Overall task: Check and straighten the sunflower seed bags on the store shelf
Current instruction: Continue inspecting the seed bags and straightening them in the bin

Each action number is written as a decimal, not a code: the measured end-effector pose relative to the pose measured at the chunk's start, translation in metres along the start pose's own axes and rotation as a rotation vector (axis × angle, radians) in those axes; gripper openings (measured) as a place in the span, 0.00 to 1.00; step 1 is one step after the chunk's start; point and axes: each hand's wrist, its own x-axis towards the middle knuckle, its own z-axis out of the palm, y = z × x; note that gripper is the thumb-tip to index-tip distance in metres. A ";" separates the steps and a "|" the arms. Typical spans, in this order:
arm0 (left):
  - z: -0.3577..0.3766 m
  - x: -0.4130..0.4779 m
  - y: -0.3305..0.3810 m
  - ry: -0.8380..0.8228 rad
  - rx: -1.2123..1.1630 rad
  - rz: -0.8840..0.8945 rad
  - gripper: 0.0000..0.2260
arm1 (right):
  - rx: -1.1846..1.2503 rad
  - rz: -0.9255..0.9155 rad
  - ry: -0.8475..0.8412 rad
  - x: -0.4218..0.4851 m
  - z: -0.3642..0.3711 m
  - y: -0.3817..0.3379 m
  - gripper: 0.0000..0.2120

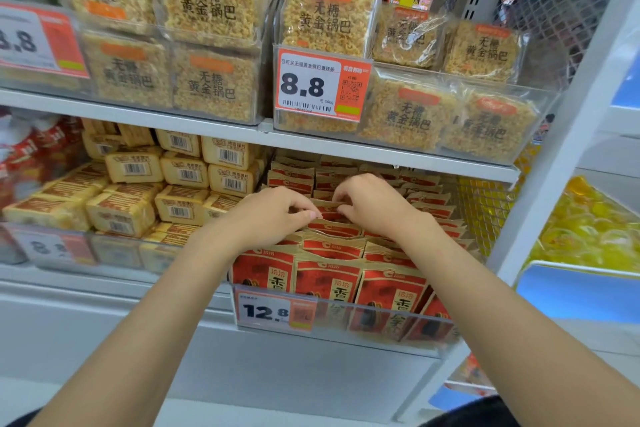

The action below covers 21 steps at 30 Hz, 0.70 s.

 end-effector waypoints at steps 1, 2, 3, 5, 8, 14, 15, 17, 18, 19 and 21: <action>-0.001 -0.001 0.000 -0.001 -0.003 0.000 0.11 | 0.005 -0.022 0.027 -0.002 -0.001 -0.002 0.09; -0.001 -0.001 0.000 -0.005 -0.010 0.002 0.11 | 0.016 -0.043 0.067 -0.005 -0.003 -0.005 0.09; -0.001 -0.002 0.000 -0.004 -0.013 0.007 0.11 | 0.039 -0.064 0.123 -0.009 -0.006 -0.007 0.09; -0.001 -0.004 0.000 0.026 -0.035 0.018 0.11 | 0.078 -0.107 0.259 -0.020 -0.013 -0.014 0.09; -0.004 -0.007 0.000 0.185 -0.188 0.055 0.08 | 0.080 -0.188 0.490 -0.038 -0.033 -0.016 0.08; -0.028 -0.019 0.012 0.596 -0.595 0.106 0.09 | 0.474 -0.092 0.937 -0.059 -0.094 -0.012 0.07; -0.030 -0.021 0.017 0.563 -0.673 0.118 0.10 | 0.613 -0.064 0.965 -0.058 -0.099 -0.014 0.09; -0.030 -0.022 0.029 0.424 -0.732 0.147 0.14 | 0.858 -0.011 0.962 -0.055 -0.099 -0.022 0.13; -0.028 -0.023 0.035 0.365 -0.747 0.162 0.16 | 0.967 0.017 0.930 -0.053 -0.094 -0.027 0.14; -0.024 -0.025 0.042 0.334 -0.760 0.156 0.15 | 1.062 0.050 0.894 -0.051 -0.087 -0.032 0.15; -0.017 -0.029 0.053 0.330 -0.766 0.115 0.14 | 1.223 0.139 0.828 -0.047 -0.072 -0.041 0.15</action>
